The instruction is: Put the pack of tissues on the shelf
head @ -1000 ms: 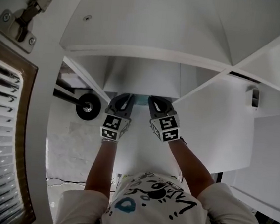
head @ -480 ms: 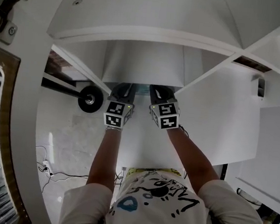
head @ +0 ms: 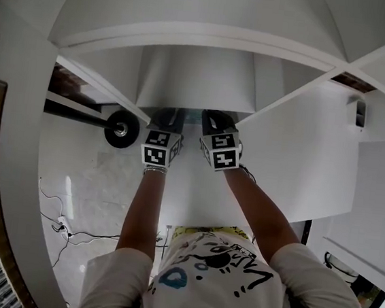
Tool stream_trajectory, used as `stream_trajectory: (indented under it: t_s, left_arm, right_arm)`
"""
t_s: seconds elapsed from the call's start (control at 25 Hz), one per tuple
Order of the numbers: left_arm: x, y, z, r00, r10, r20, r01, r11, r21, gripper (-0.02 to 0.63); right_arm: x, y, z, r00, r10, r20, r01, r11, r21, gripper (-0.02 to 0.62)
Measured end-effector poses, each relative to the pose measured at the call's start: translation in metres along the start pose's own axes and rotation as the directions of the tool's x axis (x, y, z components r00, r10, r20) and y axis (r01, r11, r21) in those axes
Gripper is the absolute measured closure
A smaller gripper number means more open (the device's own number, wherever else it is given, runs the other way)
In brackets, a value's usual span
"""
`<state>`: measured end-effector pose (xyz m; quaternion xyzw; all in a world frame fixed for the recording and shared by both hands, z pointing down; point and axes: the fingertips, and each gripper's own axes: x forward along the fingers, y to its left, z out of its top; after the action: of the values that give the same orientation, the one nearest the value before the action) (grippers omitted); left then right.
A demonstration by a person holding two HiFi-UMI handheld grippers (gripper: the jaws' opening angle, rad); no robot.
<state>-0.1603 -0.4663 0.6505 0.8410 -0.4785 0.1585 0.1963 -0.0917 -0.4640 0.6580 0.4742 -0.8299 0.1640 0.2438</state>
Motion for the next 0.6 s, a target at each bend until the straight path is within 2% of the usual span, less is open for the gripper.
stream_trajectory:
  t_s: [0.12, 0.44, 0.6]
  left_arm:
    - [0.001, 0.000, -0.004, 1.000, -0.004, -0.018, 0.003, 1.000, -0.020, 0.578]
    - [0.008, 0.003, 0.001, 0.999, 0.028, -0.025, -0.030, 0.998, -0.058, 0.577]
    - [0.007, 0.006, 0.007, 0.999, 0.039, 0.035, -0.035, 0.994, -0.108, 0.507]
  right_arm:
    - [0.006, -0.002, -0.008, 0.999, -0.017, -0.043, 0.019, 0.999, 0.033, 0.563]
    - [0.013, -0.009, -0.004, 0.997, -0.029, -0.078, 0.040, 0.989, 0.140, 0.563]
    - [0.012, -0.012, -0.002, 0.994, -0.064, -0.093, 0.079, 0.983, 0.166, 0.561]
